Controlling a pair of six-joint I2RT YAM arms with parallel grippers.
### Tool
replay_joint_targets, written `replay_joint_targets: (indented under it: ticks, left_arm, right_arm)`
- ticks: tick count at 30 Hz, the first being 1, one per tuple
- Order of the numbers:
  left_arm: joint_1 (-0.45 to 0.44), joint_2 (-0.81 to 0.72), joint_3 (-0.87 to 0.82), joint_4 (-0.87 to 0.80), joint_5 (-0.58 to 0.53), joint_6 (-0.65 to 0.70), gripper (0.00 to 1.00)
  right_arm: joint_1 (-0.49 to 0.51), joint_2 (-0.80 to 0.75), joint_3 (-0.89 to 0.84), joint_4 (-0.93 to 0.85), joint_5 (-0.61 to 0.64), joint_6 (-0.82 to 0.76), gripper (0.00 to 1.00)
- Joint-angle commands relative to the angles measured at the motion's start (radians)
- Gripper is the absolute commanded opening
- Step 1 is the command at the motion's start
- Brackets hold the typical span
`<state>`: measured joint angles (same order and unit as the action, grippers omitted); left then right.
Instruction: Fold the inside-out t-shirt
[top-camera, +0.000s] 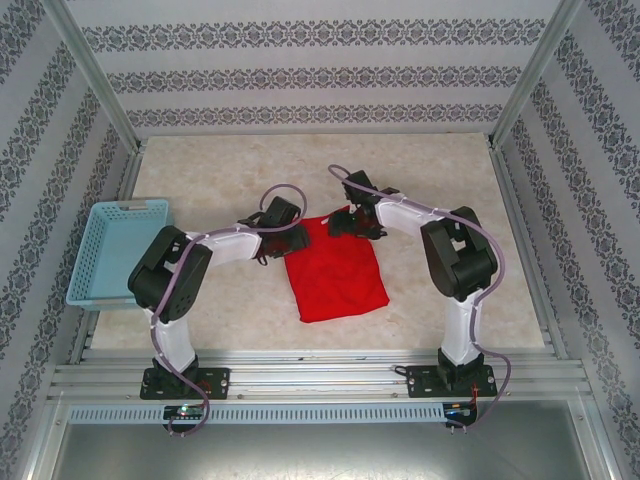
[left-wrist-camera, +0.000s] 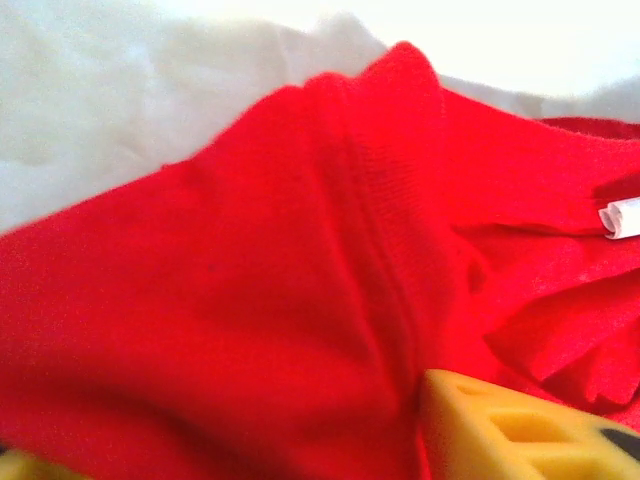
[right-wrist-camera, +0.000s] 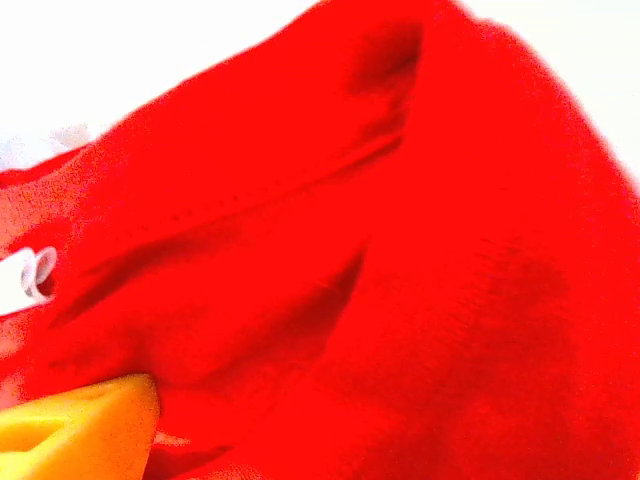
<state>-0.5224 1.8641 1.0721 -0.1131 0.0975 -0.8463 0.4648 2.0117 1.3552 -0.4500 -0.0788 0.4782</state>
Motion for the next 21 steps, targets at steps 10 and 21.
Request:
replay_joint_targets:
  ticks: [10, 21]
  left_arm:
    - [-0.011, 0.024, -0.01, 0.016, 0.044, 0.003, 0.17]
    - [0.105, -0.144, 0.089, 0.043, 0.072, 0.102, 0.0]
  right_arm:
    - [0.055, -0.025, -0.063, 0.055, -0.044, 0.099, 0.23]
    - [-0.107, -0.223, 0.044, 0.124, -0.157, 0.014, 0.0]
